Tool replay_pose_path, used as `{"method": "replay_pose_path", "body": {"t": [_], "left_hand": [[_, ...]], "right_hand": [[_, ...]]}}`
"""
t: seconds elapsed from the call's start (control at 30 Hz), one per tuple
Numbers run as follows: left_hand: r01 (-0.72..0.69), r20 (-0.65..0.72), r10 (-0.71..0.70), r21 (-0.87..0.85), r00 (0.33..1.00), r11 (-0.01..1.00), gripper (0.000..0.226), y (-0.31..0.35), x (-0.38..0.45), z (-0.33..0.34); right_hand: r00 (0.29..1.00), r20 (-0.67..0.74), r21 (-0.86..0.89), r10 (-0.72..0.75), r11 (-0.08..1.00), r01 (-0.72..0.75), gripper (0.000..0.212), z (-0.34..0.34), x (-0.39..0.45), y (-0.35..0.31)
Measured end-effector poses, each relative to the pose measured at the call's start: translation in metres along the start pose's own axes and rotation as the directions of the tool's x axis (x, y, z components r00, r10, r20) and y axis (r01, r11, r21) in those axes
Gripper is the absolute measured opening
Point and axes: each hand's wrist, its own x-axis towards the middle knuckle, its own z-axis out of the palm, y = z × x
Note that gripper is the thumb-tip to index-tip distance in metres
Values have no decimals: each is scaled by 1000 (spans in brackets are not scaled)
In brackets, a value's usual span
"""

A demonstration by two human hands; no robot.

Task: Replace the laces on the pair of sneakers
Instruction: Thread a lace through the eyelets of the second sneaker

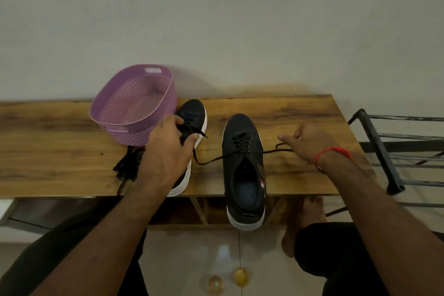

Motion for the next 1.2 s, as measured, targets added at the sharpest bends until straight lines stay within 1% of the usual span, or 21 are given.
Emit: {"method": "replay_pose_path", "body": {"t": [0.03,0.07,0.1,0.17,0.2,0.23,0.3,0.4,0.43,0.5,0.57,0.67,0.7,0.8,0.9,1.0,1.03,1.1,1.17,1.2], "left_hand": [[-47,-30,49,70,998,996,56,1,-3,0],[-85,-33,90,111,995,990,61,3,-5,2],[-129,-4,131,143,991,981,61,5,-7,6],[-242,138,219,175,966,954,51,12,-10,16],[-294,226,252,176,941,939,44,14,-12,23],[-331,299,272,165,915,929,38,16,-15,30],[-358,363,296,118,884,926,29,18,-16,40],[-345,367,306,45,879,938,16,19,-12,45],[-344,367,310,27,877,939,15,19,-11,46],[-337,368,313,1,876,941,23,21,-11,48],[-347,365,323,-2,873,938,26,22,-13,50],[-364,338,341,5,877,931,12,22,-16,51],[-362,332,340,3,880,932,9,22,-17,51],[-331,346,304,23,888,943,5,24,-15,49],[-240,360,204,56,910,969,2,24,-11,43],[-194,393,135,112,909,975,2,26,-13,43],[-194,389,130,129,912,972,2,27,-16,43],[-225,348,157,163,924,961,6,28,-19,45],[-228,311,174,144,934,963,7,28,-22,48],[-201,301,167,84,939,976,5,28,-24,50]], "right_hand": [[999,-1,11,-47,999,47,34,-1,0,0],[990,43,27,-131,991,130,29,-2,-1,-2],[963,113,28,-244,970,243,22,-2,-2,-5],[862,256,42,-437,896,442,13,5,-6,-13],[819,292,56,-494,864,501,13,10,-9,-17],[798,294,61,-526,843,534,12,15,-10,-20],[787,258,43,-560,821,570,6,21,-11,-23],[769,256,58,-585,804,592,5,22,-12,-21],[762,263,64,-592,799,598,6,22,-12,-21],[748,275,52,-604,786,615,8,22,-12,-21],[742,275,25,-612,776,630,7,23,-11,-21],[730,246,8,-638,754,657,2,24,-11,-22],[722,238,2,-650,744,668,4,24,-11,-23],[711,239,-24,-661,728,685,7,25,-13,-23],[732,261,-85,-629,740,667,11,22,-14,-20],[751,307,-144,-584,752,644,16,23,-14,-16],[760,317,-130,-568,767,628,14,24,-15,-15],[792,296,-39,-533,822,568,9,26,-16,-15],[846,205,80,-493,870,487,6,29,-16,-15],[876,139,125,-462,885,448,6,33,-17,-16]]}}
